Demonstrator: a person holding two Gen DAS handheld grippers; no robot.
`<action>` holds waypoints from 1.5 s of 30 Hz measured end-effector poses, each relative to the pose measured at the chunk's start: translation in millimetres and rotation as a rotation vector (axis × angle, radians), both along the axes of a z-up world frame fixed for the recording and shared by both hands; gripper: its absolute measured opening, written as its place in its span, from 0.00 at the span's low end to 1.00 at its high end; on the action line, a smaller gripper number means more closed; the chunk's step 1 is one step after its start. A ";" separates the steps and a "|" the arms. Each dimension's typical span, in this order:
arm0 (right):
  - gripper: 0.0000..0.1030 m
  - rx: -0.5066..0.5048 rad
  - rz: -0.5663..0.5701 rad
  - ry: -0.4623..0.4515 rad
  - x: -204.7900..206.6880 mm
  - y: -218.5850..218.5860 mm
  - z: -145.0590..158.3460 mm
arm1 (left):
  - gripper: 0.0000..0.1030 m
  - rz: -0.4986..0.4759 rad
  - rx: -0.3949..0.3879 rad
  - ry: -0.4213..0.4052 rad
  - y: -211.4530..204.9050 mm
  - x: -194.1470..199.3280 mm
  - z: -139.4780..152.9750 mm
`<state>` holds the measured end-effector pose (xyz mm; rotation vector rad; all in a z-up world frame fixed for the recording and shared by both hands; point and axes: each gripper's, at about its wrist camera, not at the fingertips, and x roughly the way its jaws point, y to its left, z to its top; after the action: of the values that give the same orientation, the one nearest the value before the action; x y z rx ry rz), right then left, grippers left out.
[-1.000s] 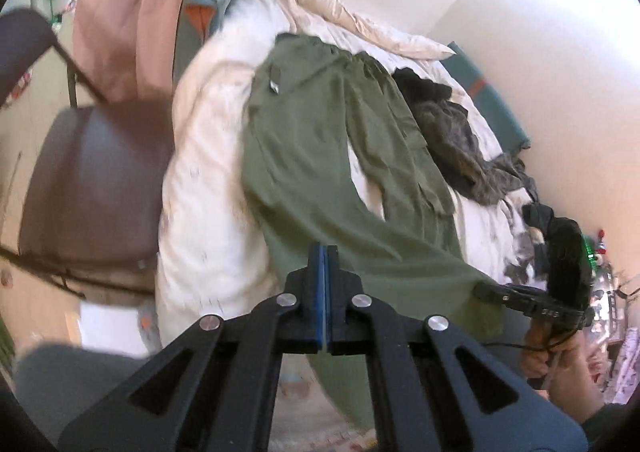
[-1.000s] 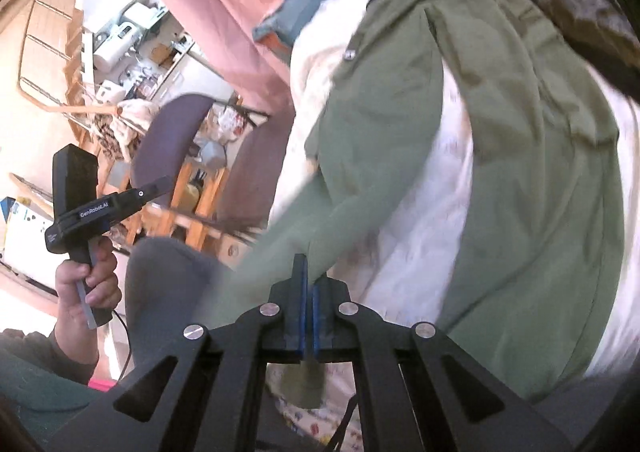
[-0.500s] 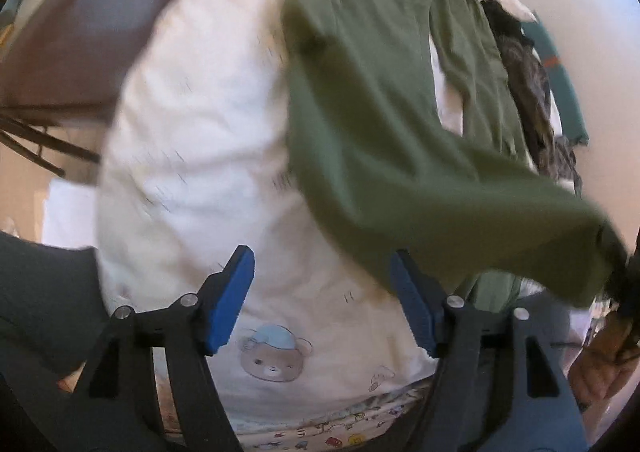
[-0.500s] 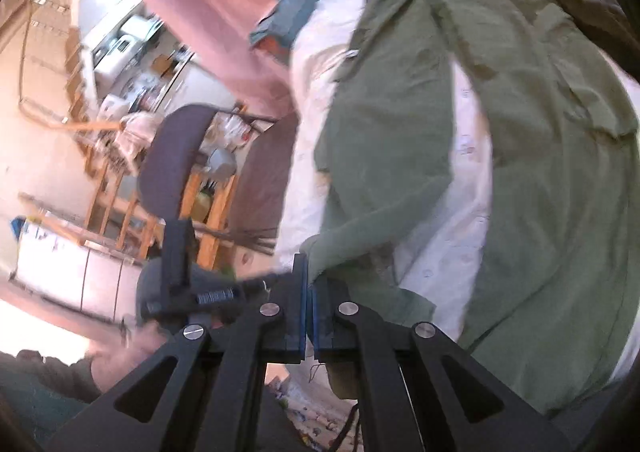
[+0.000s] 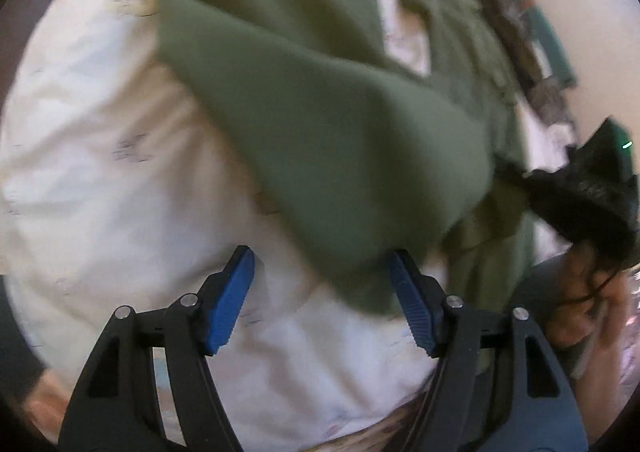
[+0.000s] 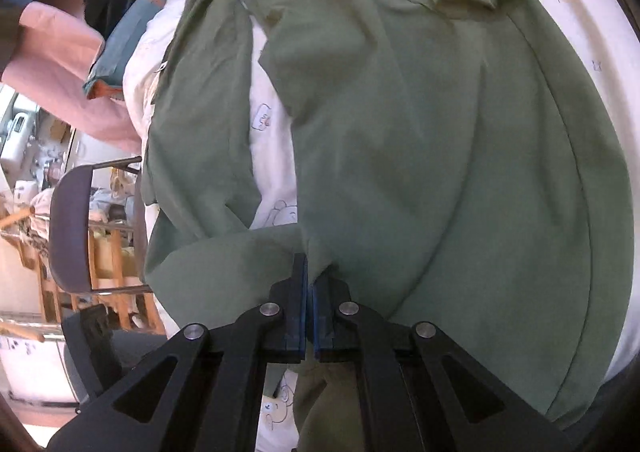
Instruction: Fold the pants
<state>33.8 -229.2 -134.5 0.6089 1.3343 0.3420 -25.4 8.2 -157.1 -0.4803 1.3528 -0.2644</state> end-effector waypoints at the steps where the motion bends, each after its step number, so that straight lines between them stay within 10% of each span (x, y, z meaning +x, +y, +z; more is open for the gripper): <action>1: 0.01 0.008 -0.005 0.006 -0.8 -1.1 -0.8 | 0.65 -0.005 -0.025 -0.007 -3.1 0.9 2.4; 10: 0.01 0.008 -0.032 0.020 -2.8 -4.6 -5.2 | 0.64 0.006 -0.080 -0.066 -9.7 7.4 4.1; 12: 0.01 0.006 -0.032 0.016 -3.3 -4.6 -4.1 | 0.20 0.013 -0.078 -0.035 -11.0 8.9 -4.7; 14: 0.01 0.009 -0.034 0.015 -3.6 -5.2 -3.4 | 0.07 -0.007 -0.119 0.000 -13.1 9.3 -10.6; 36: 0.01 0.151 0.302 -0.154 -124.7 73.0 100.5 | 0.03 -0.096 -0.034 -0.098 88.0 -51.0 131.4; 45: 0.01 0.206 0.143 -0.156 -97.1 60.6 95.1 | 0.01 -0.032 -0.064 -0.150 116.9 -35.9 143.8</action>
<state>-63.3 -168.6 -39.4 0.6449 1.2033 0.6371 -61.3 125.2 -13.3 -0.4828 1.2093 -0.3638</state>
